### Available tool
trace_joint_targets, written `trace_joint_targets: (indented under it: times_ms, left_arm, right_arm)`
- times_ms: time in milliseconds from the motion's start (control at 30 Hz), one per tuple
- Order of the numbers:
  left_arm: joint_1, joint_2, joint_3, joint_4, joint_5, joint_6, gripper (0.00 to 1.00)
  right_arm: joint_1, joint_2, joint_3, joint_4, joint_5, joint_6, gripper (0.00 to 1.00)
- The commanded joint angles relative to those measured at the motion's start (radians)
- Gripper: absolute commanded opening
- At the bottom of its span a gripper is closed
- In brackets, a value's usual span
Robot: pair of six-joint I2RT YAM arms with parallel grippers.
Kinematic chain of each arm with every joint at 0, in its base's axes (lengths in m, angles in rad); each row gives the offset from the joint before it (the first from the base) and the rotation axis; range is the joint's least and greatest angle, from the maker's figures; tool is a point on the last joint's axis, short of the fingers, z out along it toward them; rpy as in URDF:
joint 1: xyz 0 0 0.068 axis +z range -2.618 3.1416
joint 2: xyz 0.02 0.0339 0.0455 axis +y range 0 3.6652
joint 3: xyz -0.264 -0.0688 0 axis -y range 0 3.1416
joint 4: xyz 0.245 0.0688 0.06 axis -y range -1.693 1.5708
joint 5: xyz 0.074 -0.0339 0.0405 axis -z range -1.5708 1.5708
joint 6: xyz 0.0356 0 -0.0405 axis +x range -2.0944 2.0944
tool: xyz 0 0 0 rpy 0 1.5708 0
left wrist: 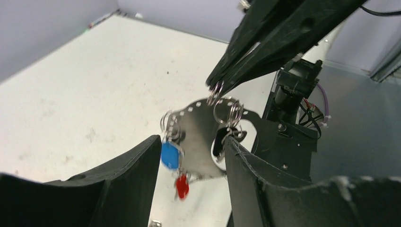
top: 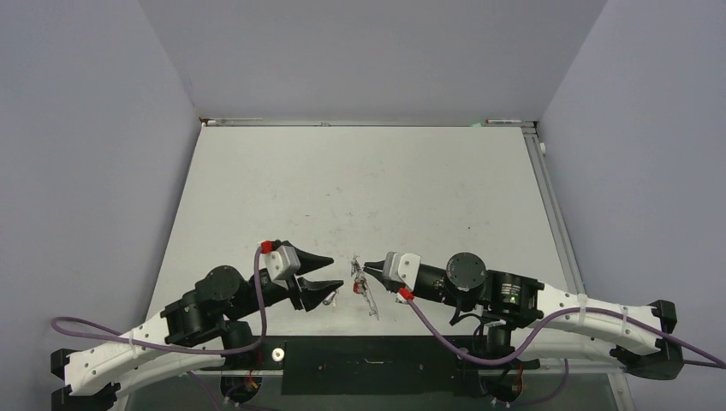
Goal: Put the keys on the keyring
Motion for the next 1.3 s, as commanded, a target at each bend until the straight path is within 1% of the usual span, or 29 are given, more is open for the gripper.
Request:
trace_joint_targets:
  times_ms: [0, 100, 167, 233, 333, 500, 567, 667, 700, 733, 767, 800, 833, 933, 1100, 1267]
  left_arm:
    - [-0.005, -0.026, -0.004, -0.098, -0.209, -0.258, 0.49]
    - [-0.004, -0.022, 0.003, -0.218, -0.343, -0.368, 0.55]
    - [-0.004, -0.019, 0.007, -0.295, -0.424, -0.442, 0.57]
    - [-0.004, -0.013, -0.001, -0.338, -0.476, -0.508, 0.60]
    - [0.001, 0.020, -0.011, -0.369, -0.495, -0.600, 0.61]
    - [0.020, 0.160, 0.061, -0.440, -0.475, -0.723, 0.60]
    - [0.022, 0.211, 0.076, -0.439, -0.458, -0.744, 0.57]
    - [0.031, 0.263, 0.081, -0.443, -0.472, -0.780, 0.57]
    - [0.039, 0.269, 0.072, -0.437, -0.474, -0.784, 0.55]
    - [0.053, 0.273, 0.055, -0.415, -0.456, -0.765, 0.50]
    - [0.067, 0.275, 0.033, -0.380, -0.424, -0.698, 0.45]
    - [0.083, 0.275, 0.004, -0.311, -0.389, -0.635, 0.43]
    - [0.095, 0.274, -0.033, -0.267, -0.367, -0.585, 0.43]
    - [0.130, 0.280, -0.122, -0.164, -0.348, -0.537, 0.43]
    - [0.229, 0.349, -0.195, -0.045, -0.237, -0.520, 0.43]
    - [0.254, 0.424, -0.264, 0.114, -0.193, -0.481, 0.43]
  right_arm:
    - [0.008, -0.062, -0.019, 0.065, 0.133, 0.046, 0.05]
    - [0.006, -0.123, -0.062, 0.092, 0.146, 0.075, 0.05]
    - [0.005, -0.167, -0.084, 0.099, 0.164, 0.094, 0.05]
    - [0.006, -0.196, -0.096, 0.093, 0.188, 0.115, 0.05]
    - [0.006, -0.205, -0.102, 0.077, 0.218, 0.136, 0.05]
    - [0.006, -0.173, -0.088, 0.011, 0.262, 0.167, 0.05]
    - [0.006, -0.163, -0.087, -0.002, 0.283, 0.180, 0.05]
    - [0.006, -0.168, -0.091, -0.005, 0.308, 0.195, 0.05]
    - [0.005, -0.174, -0.092, -0.004, 0.308, 0.200, 0.05]
    - [0.006, -0.179, -0.094, -0.003, 0.309, 0.202, 0.05]
    - [0.006, -0.185, -0.094, -0.003, 0.308, 0.204, 0.05]
    - [0.006, -0.190, -0.094, -0.006, 0.307, 0.205, 0.05]
    - [0.007, -0.195, -0.093, -0.010, 0.306, 0.209, 0.05]
    - [0.006, -0.214, -0.091, -0.023, 0.301, 0.219, 0.05]
    - [0.006, -0.247, -0.079, -0.048, 0.298, 0.245, 0.05]
    - [0.006, -0.268, -0.071, -0.066, 0.298, 0.263, 0.05]
